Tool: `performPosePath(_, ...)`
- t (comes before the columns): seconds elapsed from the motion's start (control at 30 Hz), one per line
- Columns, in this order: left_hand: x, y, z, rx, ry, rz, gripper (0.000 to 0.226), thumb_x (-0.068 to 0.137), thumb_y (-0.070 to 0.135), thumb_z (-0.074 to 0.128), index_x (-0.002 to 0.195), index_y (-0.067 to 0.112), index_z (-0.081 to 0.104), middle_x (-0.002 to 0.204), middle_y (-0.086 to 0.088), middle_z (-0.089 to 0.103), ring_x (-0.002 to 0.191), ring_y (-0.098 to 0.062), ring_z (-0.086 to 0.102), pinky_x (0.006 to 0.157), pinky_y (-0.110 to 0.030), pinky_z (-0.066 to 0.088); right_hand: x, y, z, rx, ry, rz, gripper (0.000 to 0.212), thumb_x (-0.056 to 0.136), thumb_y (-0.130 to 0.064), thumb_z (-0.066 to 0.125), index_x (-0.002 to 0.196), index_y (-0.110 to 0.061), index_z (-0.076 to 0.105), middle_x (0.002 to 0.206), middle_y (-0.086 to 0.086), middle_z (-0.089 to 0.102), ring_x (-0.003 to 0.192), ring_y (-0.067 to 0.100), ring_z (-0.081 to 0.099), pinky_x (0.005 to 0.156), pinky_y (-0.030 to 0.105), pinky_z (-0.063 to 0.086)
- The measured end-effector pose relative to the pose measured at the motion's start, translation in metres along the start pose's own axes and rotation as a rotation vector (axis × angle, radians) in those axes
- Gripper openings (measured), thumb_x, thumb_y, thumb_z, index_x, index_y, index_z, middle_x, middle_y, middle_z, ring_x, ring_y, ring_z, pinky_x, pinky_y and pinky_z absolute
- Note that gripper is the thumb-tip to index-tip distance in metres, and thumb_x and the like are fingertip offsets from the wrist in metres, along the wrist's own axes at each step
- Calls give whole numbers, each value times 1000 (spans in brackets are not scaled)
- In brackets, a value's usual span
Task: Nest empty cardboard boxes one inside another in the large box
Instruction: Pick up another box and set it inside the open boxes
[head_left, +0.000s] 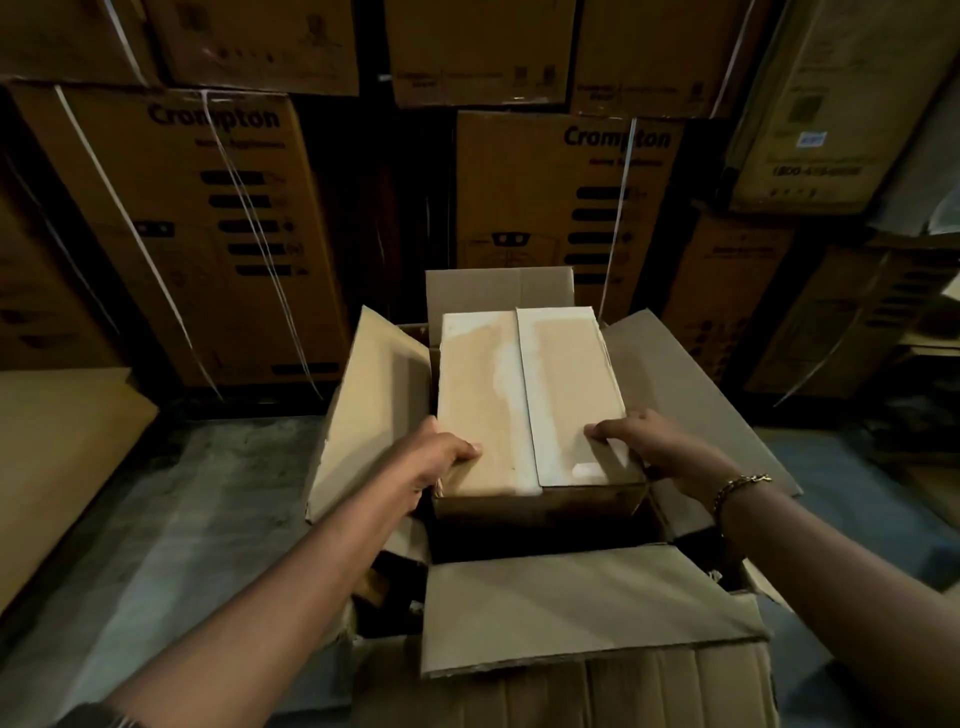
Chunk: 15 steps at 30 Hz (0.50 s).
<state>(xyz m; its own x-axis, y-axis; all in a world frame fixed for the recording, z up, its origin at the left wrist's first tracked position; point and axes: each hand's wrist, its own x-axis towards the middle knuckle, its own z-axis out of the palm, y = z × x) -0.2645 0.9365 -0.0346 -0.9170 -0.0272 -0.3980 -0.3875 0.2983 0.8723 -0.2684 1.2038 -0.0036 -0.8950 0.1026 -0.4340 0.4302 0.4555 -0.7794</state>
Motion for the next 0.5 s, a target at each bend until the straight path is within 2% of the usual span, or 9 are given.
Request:
performPosePath(0.07, 16, -8, 5, 60, 22, -19, 55, 64, 31, 80, 110, 17, 55, 112, -4, 66, 104, -22, 62, 100, -44, 49, 11, 5, 4, -25, -6, 39, 35, 89, -31, 73, 109, -8, 57, 84, 8, 57, 64, 19, 54, 48, 23, 42)
performPosePath(0.13, 29, -14, 9, 92, 33, -34, 57, 61, 30, 81, 109, 15, 55, 112, -6, 67, 104, -23, 63, 99, -44, 50, 23, 8, 8, -31, -9, 73, 39, 89, -27, 74, 115, -4, 55, 90, 10, 59, 67, 20, 57, 43, 21, 44)
performPosePath(0.23, 42, -17, 12, 132, 17, -66, 52, 71, 20, 82, 115, 9, 55, 114, -9, 67, 105, -24, 62, 100, -41, 49, 41, 12, 16, -34, -24, 136, 38, 88, -23, 74, 112, -5, 51, 97, 11, 60, 77, 22, 60, 55, 28, 49)
performPosePath(0.33, 50, -14, 16, 206, 36, -85, 64, 73, 25, 80, 126, 8, 49, 124, -11, 62, 109, -28, 59, 98, -40, 50, 53, 13, 21, -27, -22, 167, 27, 90, -19, 73, 103, -8, 51, 99, 12, 60, 80, 23, 59, 58, 30, 48)
performPosePath(0.4, 57, -14, 20, 304, 50, -92, 73, 82, 24, 75, 142, 6, 37, 138, -16, 53, 118, -31, 55, 93, -33, 49, 64, 16, 25, -39, -14, 160, 34, 89, -17, 73, 113, -3, 54, 102, 14, 62, 82, 25, 61, 59, 30, 49)
performPosePath(0.5, 62, -14, 32, 496, 28, -110, 86, 95, 17, 57, 159, 12, 0, 161, -19, 24, 137, -34, 41, 84, -29, 42, 74, 20, 32, -89, -7, 172, 41, 89, -19, 73, 119, -2, 51, 98, 11, 59, 83, 25, 60, 63, 33, 51)
